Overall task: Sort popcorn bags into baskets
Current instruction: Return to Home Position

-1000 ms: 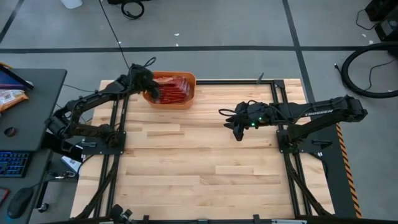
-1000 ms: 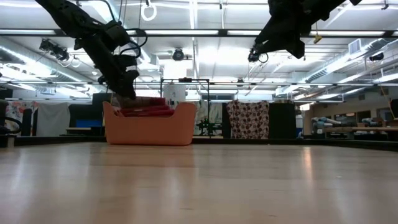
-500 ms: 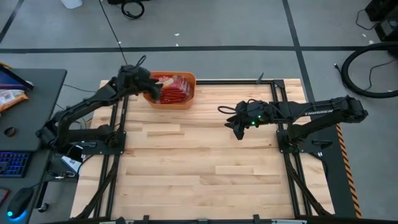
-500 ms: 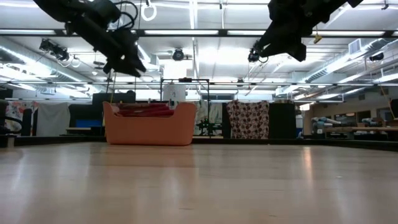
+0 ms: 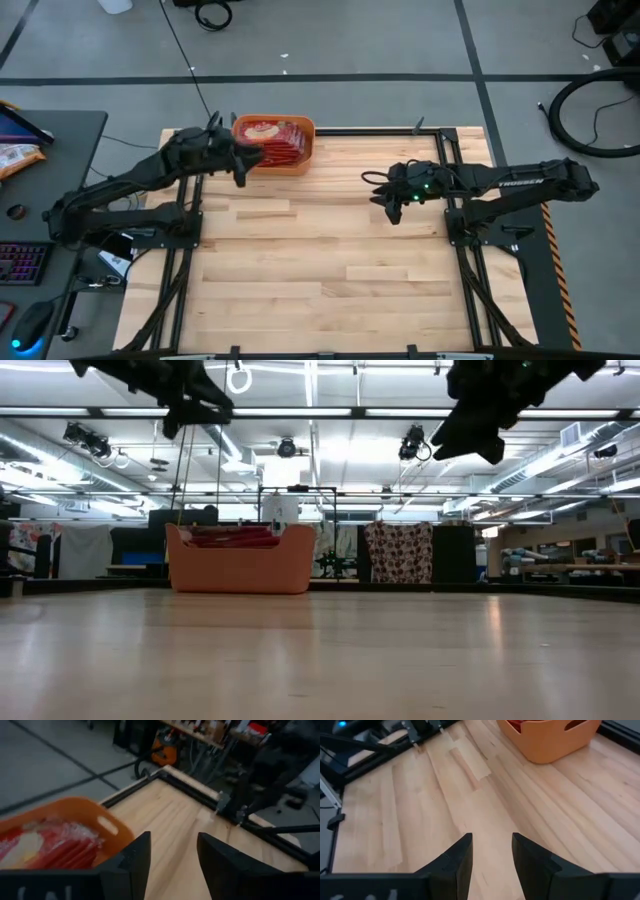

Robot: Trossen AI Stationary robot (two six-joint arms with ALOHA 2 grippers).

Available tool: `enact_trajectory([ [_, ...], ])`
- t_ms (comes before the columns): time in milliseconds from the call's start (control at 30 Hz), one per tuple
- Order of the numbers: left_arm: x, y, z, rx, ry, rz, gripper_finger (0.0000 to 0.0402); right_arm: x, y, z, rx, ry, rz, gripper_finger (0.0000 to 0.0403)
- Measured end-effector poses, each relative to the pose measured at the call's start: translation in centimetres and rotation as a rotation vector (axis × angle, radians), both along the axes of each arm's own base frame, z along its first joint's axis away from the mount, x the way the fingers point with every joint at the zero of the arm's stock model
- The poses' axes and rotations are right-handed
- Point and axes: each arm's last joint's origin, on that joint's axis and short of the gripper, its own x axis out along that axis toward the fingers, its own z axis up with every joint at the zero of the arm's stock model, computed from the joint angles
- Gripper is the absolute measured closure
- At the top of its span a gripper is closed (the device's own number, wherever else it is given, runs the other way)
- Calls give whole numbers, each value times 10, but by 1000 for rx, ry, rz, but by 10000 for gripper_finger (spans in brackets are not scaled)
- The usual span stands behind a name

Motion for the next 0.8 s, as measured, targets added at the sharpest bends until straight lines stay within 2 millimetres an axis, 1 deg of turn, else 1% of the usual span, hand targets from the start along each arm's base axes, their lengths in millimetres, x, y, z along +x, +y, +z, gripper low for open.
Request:
enact_trajectory([
  [133,-1,-13,5,21,-24,-47,262,-11,1,-18,23,-67,-9,261],
  [300,-1,-20,6,0,-48,-77,296,-29,2,-39,90,-155,-37,261],
  [367,0,-23,8,-4,-63,-97,311,-38,2,-43,120,-176,-55,261],
  [467,-5,-29,8,-2,-86,-119,336,-51,3,-45,153,-229,-75,261],
  [567,-15,-32,-3,-16,-115,-96,362,-65,2,-47,159,-280,-99,261],
  [700,-30,-36,-22,-60,-162,-52,390,-80,2,-49,166,-346,-125,261],
  [800,-39,-39,-34,-92,-209,-41,396,-88,2,-48,163,-385,-132,261],
])
